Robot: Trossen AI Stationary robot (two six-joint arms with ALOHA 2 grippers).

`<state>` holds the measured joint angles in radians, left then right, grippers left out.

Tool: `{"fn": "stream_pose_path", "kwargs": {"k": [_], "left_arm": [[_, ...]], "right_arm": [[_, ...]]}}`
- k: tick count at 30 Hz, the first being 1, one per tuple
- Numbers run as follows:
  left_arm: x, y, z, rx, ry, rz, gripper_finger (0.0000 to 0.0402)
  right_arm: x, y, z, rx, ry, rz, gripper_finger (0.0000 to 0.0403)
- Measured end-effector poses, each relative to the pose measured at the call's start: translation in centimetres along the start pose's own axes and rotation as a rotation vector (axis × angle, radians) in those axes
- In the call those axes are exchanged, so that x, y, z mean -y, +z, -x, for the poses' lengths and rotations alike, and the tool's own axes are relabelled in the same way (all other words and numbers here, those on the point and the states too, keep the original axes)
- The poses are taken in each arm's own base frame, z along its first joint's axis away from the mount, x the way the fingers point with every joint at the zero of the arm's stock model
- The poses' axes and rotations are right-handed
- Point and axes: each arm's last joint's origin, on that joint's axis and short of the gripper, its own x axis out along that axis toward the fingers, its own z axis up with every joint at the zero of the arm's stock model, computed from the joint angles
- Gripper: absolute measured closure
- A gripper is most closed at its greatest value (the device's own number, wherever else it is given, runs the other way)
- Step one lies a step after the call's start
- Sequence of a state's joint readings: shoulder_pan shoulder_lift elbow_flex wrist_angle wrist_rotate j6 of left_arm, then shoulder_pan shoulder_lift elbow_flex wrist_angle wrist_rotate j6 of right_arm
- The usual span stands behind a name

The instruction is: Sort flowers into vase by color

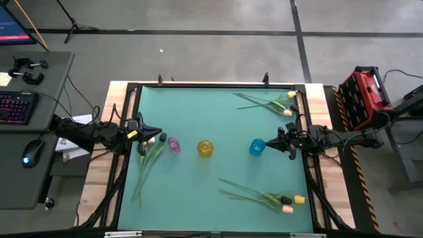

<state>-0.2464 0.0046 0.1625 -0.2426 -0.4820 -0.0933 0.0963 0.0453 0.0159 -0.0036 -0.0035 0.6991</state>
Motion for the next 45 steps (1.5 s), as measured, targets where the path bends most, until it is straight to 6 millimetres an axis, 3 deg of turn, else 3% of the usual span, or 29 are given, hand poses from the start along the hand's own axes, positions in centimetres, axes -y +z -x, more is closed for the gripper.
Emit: {"fn": "stream_pose_path", "kwargs": {"k": [10,17,22,24,29,36,40,45], "left_arm": [[0.0,0.1,0.0,0.012,-0.001,0.013,0.0402],[0.3,2.2,0.3,0.195,-0.12,0.467,0.0402],[0.1,4.0,0.7,0.357,-0.152,0.611,0.0401],[0.2,5.0,0.7,0.338,-0.15,0.622,0.0397],[1.2,7.7,-0.7,0.035,-0.046,0.532,0.0348],[3.1,10.7,-3.7,-0.598,0.251,0.414,0.0247],[4.3,10.1,-5.4,-0.938,0.454,0.495,0.0216],[6.3,7.1,-8.1,-1.218,0.603,0.598,0.0211]], "right_arm": [[0.0,0.0,0.0,0.0,0.0,0.0,0.0402],[0.0,0.0,0.0,0.0,0.0,0.0,0.0402],[0.0,0.0,0.0,0.0,0.0,0.0,0.0402],[0.0,0.0,0.0,0.0,0.0,0.0,0.0402],[0.0,0.0,0.0,0.0,0.0,0.0,0.0402],[0.0,0.0,0.0,0.0,0.0,0.0,0.0402],[0.0,0.0,0.0,0.0,0.0,0.0,0.0402],[0.0,0.0,0.0,0.0,0.0,0.0,0.0402]]}}
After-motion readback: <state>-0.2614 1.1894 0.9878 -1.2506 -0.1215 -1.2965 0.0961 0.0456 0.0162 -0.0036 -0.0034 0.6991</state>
